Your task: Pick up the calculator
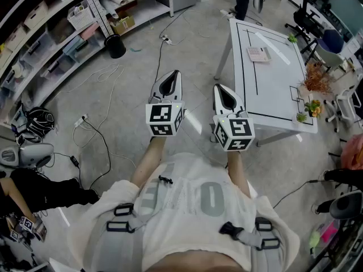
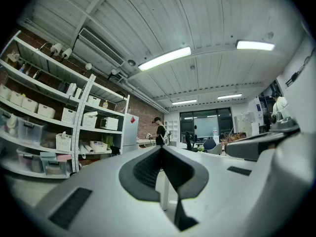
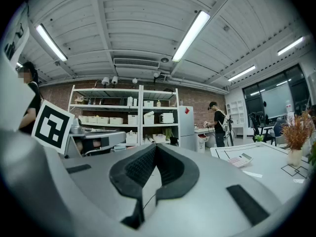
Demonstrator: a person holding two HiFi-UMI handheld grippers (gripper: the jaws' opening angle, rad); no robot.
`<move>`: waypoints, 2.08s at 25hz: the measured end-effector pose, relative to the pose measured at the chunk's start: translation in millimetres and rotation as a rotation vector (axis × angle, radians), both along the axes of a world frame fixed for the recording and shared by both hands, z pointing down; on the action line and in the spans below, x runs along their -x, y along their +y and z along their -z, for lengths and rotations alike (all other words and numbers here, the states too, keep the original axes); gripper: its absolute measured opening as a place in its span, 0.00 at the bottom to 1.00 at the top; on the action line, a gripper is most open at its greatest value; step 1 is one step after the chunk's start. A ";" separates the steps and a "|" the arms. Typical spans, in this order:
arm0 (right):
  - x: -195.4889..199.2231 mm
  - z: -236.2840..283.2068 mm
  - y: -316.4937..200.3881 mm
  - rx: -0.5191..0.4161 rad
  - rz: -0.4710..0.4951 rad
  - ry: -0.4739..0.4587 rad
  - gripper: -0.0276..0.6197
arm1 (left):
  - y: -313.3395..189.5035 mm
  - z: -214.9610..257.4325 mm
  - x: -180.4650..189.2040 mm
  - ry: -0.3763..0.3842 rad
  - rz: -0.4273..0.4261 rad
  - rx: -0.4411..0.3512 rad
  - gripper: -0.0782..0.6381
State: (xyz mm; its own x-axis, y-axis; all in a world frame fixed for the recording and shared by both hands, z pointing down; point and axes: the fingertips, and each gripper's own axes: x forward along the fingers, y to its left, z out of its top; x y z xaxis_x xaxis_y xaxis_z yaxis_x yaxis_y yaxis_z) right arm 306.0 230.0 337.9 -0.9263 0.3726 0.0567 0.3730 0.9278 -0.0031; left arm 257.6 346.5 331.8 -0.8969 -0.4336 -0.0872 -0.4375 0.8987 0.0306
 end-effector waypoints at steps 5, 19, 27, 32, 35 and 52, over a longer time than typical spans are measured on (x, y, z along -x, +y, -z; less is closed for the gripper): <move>6.8 -0.1 -1.9 -0.002 -0.002 -0.002 0.05 | -0.6 0.9 6.3 0.001 -0.001 0.005 0.14; 17.3 -15.9 -0.4 0.115 0.029 0.030 0.05 | 9.8 -16.6 14.4 0.039 0.028 0.034 0.14; 24.3 -20.5 4.8 0.089 0.079 0.055 0.05 | 13.6 -18.5 22.4 0.049 0.038 0.006 0.14; 54.4 -11.7 1.9 0.026 0.090 0.050 0.05 | 4.6 -4.9 59.5 0.038 0.034 -0.022 0.14; 79.9 -9.7 -6.5 0.026 0.069 0.029 0.05 | -4.3 -0.1 84.6 0.022 0.017 -0.011 0.14; 363.9 -21.3 -61.2 0.244 -0.015 0.060 0.05 | -61.2 -18.8 389.4 0.074 -0.064 0.051 0.14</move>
